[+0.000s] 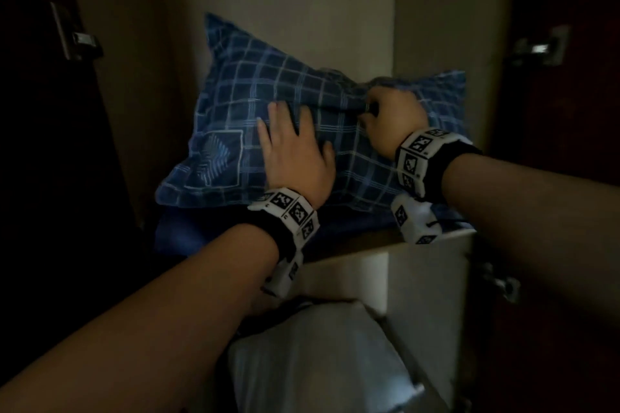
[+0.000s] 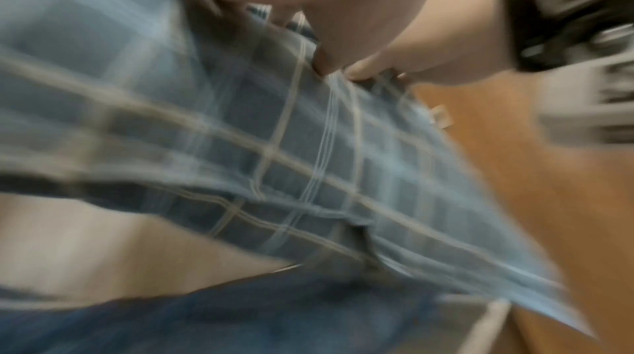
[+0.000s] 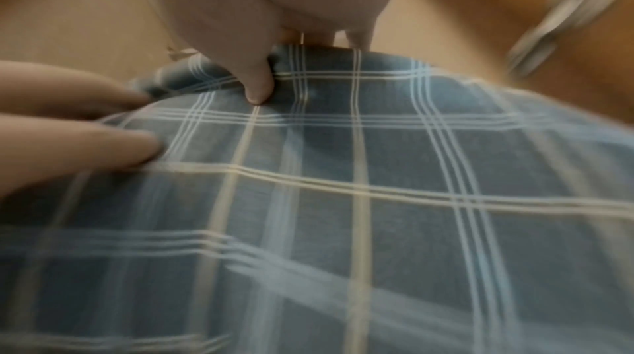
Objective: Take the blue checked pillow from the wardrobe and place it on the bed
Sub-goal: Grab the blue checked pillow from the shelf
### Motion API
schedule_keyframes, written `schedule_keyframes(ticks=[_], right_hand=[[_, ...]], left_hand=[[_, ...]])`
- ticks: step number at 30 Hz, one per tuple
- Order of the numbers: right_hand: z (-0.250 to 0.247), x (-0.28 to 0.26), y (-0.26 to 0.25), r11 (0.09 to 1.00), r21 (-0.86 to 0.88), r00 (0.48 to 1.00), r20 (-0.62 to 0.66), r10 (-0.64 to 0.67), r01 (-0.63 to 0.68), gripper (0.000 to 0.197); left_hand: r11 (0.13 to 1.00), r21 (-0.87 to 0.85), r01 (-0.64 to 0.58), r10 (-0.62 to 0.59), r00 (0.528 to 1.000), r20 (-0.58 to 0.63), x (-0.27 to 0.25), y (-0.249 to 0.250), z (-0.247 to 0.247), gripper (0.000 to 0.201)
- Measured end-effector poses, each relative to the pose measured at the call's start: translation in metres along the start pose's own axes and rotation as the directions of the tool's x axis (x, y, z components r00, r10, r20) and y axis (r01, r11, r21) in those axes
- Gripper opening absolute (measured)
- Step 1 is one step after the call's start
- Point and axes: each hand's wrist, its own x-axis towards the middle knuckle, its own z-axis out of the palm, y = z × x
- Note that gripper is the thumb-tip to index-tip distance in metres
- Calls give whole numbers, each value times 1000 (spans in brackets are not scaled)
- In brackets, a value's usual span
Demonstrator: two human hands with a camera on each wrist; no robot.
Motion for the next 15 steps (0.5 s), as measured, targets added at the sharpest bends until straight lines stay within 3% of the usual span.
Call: schedule_keyframes(ticks=[5,7,8,10,12,15], right_hand=[[-84,-100,-11,972,-70,973,34,226,-223,15],[-115,-149,-3,931,-88,927,103,362,-354,14],[-129,-177,4,906,-92,896,136,424,-414,12],[-157,-236,18,857,-91,840,172,515,-507,8],[-185,-300,30,802,-116,779,190,597,-586,12],[-229,-402,41,705,-189,679,189,710,-684,17]], left_hand=[[978,-132,-161,164,986,12,-42,57,-64,62],[958,-207,-199,233,960,154,-71,89,-84,62],[943,-246,-223,285,924,256,-88,106,-92,61],[901,-313,-301,416,804,425,-126,140,-102,60],[836,-384,-392,546,660,516,-167,176,-110,57],[685,-509,-521,727,444,525,-237,236,-131,40]])
